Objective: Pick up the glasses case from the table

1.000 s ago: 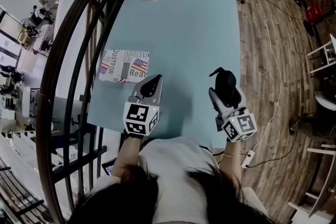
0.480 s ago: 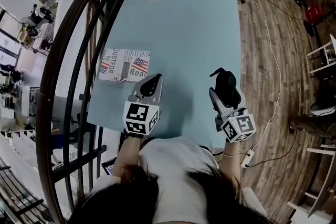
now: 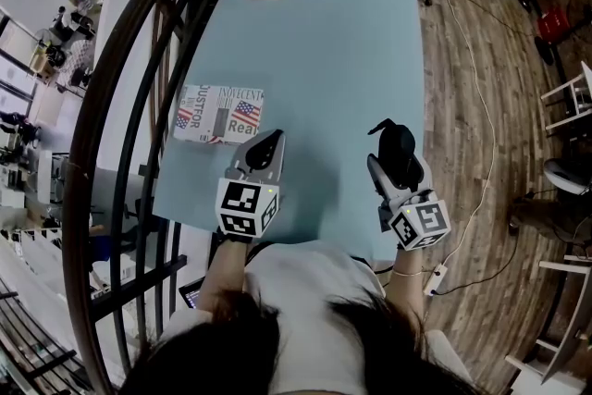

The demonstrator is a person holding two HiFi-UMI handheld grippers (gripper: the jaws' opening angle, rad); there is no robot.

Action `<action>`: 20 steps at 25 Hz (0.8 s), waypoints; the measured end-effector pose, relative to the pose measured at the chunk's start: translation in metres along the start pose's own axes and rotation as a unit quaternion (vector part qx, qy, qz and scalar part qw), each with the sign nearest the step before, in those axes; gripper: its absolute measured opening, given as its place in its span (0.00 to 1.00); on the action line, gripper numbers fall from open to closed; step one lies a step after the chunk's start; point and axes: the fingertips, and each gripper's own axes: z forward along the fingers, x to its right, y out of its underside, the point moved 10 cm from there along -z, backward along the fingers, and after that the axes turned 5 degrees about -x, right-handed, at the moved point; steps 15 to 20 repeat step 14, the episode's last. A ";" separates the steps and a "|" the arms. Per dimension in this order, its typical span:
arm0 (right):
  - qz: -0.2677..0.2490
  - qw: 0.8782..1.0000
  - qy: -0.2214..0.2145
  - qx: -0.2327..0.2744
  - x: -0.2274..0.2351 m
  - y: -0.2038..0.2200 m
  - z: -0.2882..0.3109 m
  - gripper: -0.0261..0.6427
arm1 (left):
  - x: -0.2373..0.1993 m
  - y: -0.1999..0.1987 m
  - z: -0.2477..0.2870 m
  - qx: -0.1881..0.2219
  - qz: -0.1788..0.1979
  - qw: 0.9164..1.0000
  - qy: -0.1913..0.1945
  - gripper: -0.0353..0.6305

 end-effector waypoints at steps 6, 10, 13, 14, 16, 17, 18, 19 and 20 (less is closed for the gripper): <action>-0.002 1.000 -0.005 -0.003 0.000 -0.002 0.000 0.53 | 0.002 -0.001 -0.001 -0.001 0.000 1.000 0.000 0.14; -0.002 1.000 -0.006 -0.003 -0.001 -0.001 0.001 0.53 | 0.002 0.001 -0.001 -0.001 -0.001 1.000 -0.001 0.14; 0.000 1.000 -0.005 -0.004 0.000 0.001 0.002 0.53 | 0.000 0.003 -0.001 -0.002 -0.002 1.000 -0.002 0.14; 0.000 1.000 -0.005 -0.005 0.000 0.002 0.002 0.53 | 0.000 0.004 -0.001 -0.003 -0.003 1.000 -0.003 0.14; 0.000 1.000 -0.005 -0.005 0.000 0.002 0.002 0.53 | 0.000 0.004 -0.001 -0.003 -0.003 1.000 -0.003 0.14; 0.000 1.000 -0.005 -0.005 0.000 0.002 0.002 0.53 | 0.000 0.004 -0.001 -0.003 -0.003 1.000 -0.003 0.14; 0.000 1.000 -0.005 -0.005 0.000 0.002 0.002 0.53 | 0.000 0.004 -0.001 -0.003 -0.003 1.000 -0.003 0.14; 0.000 1.000 -0.005 -0.005 0.000 0.002 0.002 0.53 | 0.000 0.004 -0.001 -0.003 -0.003 1.000 -0.003 0.14; 0.000 1.000 -0.005 -0.005 0.000 0.002 0.002 0.53 | 0.000 0.004 -0.001 -0.003 -0.003 1.000 -0.003 0.14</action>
